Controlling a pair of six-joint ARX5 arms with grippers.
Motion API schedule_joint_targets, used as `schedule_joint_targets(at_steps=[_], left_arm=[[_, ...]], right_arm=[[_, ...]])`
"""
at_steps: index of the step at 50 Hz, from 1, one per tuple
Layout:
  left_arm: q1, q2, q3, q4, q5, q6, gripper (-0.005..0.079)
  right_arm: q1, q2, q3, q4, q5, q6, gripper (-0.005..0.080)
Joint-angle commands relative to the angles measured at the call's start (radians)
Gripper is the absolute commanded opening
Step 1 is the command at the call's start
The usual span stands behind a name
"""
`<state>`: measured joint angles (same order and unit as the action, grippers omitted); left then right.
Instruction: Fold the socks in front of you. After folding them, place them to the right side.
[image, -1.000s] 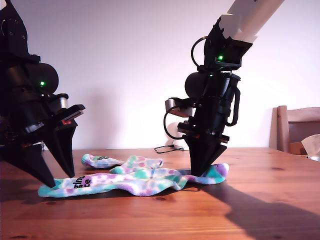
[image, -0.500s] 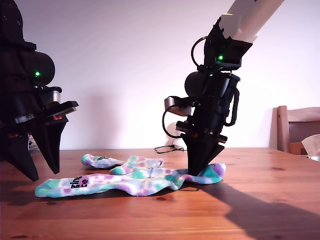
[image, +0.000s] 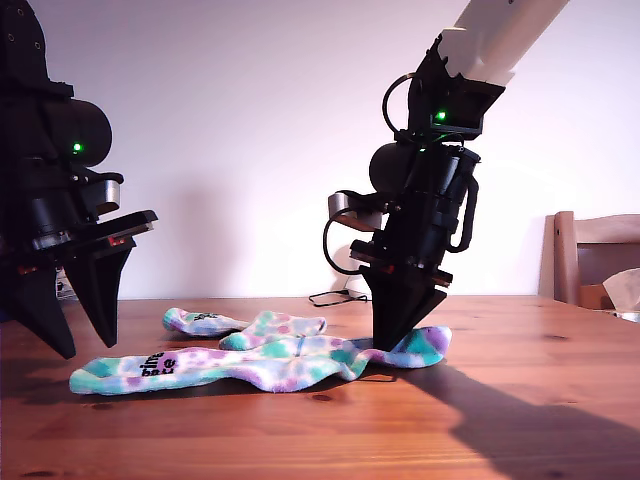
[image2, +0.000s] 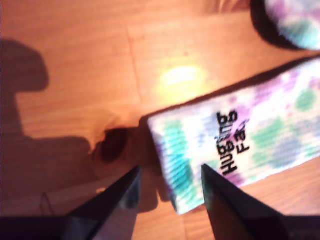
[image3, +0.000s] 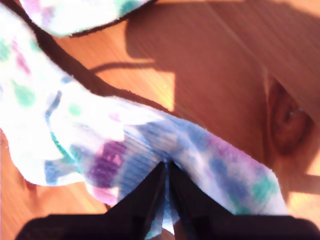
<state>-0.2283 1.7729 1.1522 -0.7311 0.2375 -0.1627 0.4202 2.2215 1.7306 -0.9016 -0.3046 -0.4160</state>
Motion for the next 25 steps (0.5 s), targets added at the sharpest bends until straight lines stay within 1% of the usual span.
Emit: schedule_joint_targets(at_steps=[1, 25], left_arm=[[0.004, 0.008, -0.003, 0.005, -0.004, -0.006, 0.0337], [0.004, 0.052, -0.003, 0.033, 0.013, -0.001, 0.0335]], right_arm=[[0.002, 0.026, -0.002, 0.002, -0.004, 0.000, -0.0013], [0.000, 0.026, -0.002, 0.008, -0.004, 0.000, -0.0013]])
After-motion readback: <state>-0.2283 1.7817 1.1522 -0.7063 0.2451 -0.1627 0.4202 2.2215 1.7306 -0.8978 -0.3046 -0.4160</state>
